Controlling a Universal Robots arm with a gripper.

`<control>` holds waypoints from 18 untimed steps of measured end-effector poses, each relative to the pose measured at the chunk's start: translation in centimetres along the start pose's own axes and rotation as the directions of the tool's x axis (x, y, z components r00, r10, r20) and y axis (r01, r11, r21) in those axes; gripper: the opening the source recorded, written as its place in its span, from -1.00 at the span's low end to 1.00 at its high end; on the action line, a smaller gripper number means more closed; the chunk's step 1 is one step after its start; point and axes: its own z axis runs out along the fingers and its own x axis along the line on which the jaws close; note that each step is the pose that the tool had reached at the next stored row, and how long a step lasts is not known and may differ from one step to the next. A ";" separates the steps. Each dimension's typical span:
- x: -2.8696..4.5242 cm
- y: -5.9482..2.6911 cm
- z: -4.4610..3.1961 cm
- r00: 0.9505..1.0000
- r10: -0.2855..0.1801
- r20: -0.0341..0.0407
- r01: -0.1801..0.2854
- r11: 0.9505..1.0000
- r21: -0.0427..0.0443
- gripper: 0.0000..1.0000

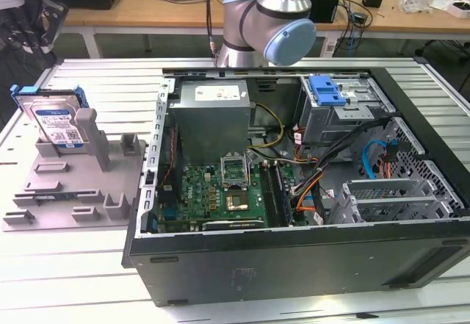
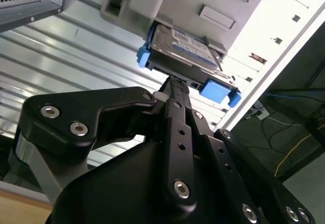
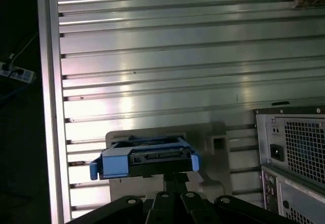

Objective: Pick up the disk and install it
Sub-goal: 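Reach for the disk, then pick up the disk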

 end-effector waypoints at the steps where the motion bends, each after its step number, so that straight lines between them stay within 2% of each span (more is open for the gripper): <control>1: 0.23 0.12 0.01 1.000 0.000 0.000 0.000 1.000 0.000 -0.79; 5: 1.32 0.70 0.07 1.000 0.000 0.000 0.000 1.000 0.000 -0.79; 7: 2.43 1.31 0.14 1.000 0.000 0.000 0.000 1.000 0.000 -0.79; 9: 3.11 1.65 0.18 1.000 0.000 0.000 0.000 1.000 0.000 -0.79; 11: 3.36 1.76 0.19 1.000 0.001 0.000 -0.001 1.000 0.000 -0.79; 18: 3.48 1.75 0.18 1.000 0.001 0.000 -0.001 1.000 0.000 -0.79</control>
